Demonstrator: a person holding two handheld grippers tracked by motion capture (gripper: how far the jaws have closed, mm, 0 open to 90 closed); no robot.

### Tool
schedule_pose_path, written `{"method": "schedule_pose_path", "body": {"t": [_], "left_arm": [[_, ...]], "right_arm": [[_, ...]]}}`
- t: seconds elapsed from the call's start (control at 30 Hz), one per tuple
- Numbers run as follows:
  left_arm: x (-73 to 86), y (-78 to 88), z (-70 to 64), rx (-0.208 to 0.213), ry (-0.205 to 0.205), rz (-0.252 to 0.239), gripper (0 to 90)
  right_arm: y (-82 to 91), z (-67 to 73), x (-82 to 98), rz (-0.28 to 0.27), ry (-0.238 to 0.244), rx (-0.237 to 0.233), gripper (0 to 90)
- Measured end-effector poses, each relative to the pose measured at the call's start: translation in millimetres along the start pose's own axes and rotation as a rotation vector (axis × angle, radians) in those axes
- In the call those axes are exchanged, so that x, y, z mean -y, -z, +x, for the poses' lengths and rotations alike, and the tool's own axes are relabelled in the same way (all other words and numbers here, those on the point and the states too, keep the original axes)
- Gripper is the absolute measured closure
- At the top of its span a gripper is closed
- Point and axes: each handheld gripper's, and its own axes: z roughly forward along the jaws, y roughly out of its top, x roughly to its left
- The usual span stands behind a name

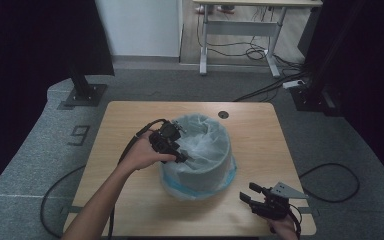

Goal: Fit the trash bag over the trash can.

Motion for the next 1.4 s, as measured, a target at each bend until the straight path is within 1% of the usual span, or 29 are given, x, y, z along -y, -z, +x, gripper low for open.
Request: {"method": "schedule_pose_path", "body": {"t": [0.07,0.1,0.17,0.23,0.27,0.3,0.37,0.4,0.47,0.5,0.53,0.57,0.7,0.8,0.83,0.87,0.93,0.97,1.0,1.03,1.1,1.13,1.2,1.33,1.37,1.4], "left_arm": [[-2.7,-7.7,1.7,-0.005,0.006,0.037,41.7],[-2.7,-7.9,2.0,-0.016,0.005,0.037,41.5],[-2.1,-7.3,4.0,-0.002,0.014,0.032,41.7],[-0.5,-6.5,4.2,-0.001,0.019,0.023,41.5],[0.9,-5.1,3.9,0.0,0.019,0.012,41.4],[0.9,-5.1,3.9,0.0,0.019,0.012,41.1],[5.2,1.9,2.0,0.015,0.018,-0.048,40.6],[6.4,4.1,1.4,0.02,0.019,-0.069,40.3],[10.0,11.4,0.1,0.027,0.021,-0.128,40.2],[11.2,13.7,-0.5,0.026,0.022,-0.147,40.1],[11.2,13.7,-0.5,0.026,0.022,-0.147,40.0],[14.4,19.2,-2.6,0.029,0.016,-0.188,39.8],[22.0,27.2,-7.3,0.026,0.0,-0.251,38.9],[31.0,31.7,-9.0,0.027,0.003,-0.303,38.3],[31.0,31.7,-9.0,0.027,0.003,-0.303,38.2],[37.0,34.4,-9.1,0.025,0.006,-0.322,37.9],[39.3,35.4,-9.5,0.025,0.009,-0.331,37.6],[45.7,38.8,-10.6,0.022,0.012,-0.352,37.4],[45.7,38.8,-10.6,0.022,0.012,-0.352,37.4],[53.6,42.7,-12.6,0.017,0.014,-0.373,37.2],[60.4,44.9,-14.2,0.013,0.015,-0.386,36.9],[64.7,45.7,-15.2,0.004,0.017,-0.395,36.8],[73.8,46.9,-16.2,-0.006,0.022,-0.407,36.8],[92.8,47.3,-14.7,-0.012,0.047,-0.43,36.5],[92.8,47.3,-14.7,-0.012,0.047,-0.43,36.2],[97.0,47.3,-14.1,-0.019,0.054,-0.433,36.2]], "right_arm": [[1.0,-1.1,0.2,0.0,-0.002,0.003,37.3],[1.7,-1.5,0.0,-0.002,-0.002,0.003,37.3],[2.5,-2.1,-0.4,-0.005,-0.001,0.004,37.3],[3.2,-2.8,-0.6,-0.007,-0.004,0.005,37.3],[3.2,-2.8,-0.6,-0.008,-0.005,0.005,37.3],[3.3,-2.7,-0.7,-0.008,-0.004,0.005,37.3],[3.3,-2.6,-0.9,-0.008,-0.003,0.005,37.3],[3.2,-2.5,-0.9,-0.009,-0.003,0.005,37.3],[3.0,-2.6,-0.7,-0.008,-0.003,0.006,37.2],[2.9,-2.8,-0.5,-0.006,-0.003,0.005,37.3],[2.9,-2.8,-0.5,-0.006,-0.003,0.005,37.3],[2.2,-2.8,-0.2,-0.006,-0.004,0.006,37.2],[1.5,-2.6,0.1,-0.002,-0.004,0.008,37.2],[1.7,-2.8,0.3,-0.003,-0.005,0.008,37.2],[1.8,-3.1,0.4,-0.003,-0.006,0.009,37.2],[1.9,-3.4,0.5,-0.004,-0.007,0.01,37.3],[2.0,-3.6,0.5,-0.005,-0.008,0.011,37.2],[2.2,-4.0,0.6,-0.005,-0.008,0.013,37.2],[2.2,-4.0,0.6,-0.005,-0.008,0.013,37.2],[2.4,-4.1,0.5,-0.005,-0.007,0.012,37.2],[2.7,-4.3,0.3,-0.006,-0.007,0.013,37.2],[2.9,-4.5,0.1,-0.004,-0.006,0.013,37.2],[3.1,-4.7,0.1,-0.005,-0.007,0.014,37.2],[2.5,-4.6,0.6,-0.004,-0.008,0.016,37.2],[2.5,-4.6,0.6,-0.004,-0.008,0.016,37.2],[2.1,-4.4,0.7,-0.005,-0.007,0.017,37.2]]}}
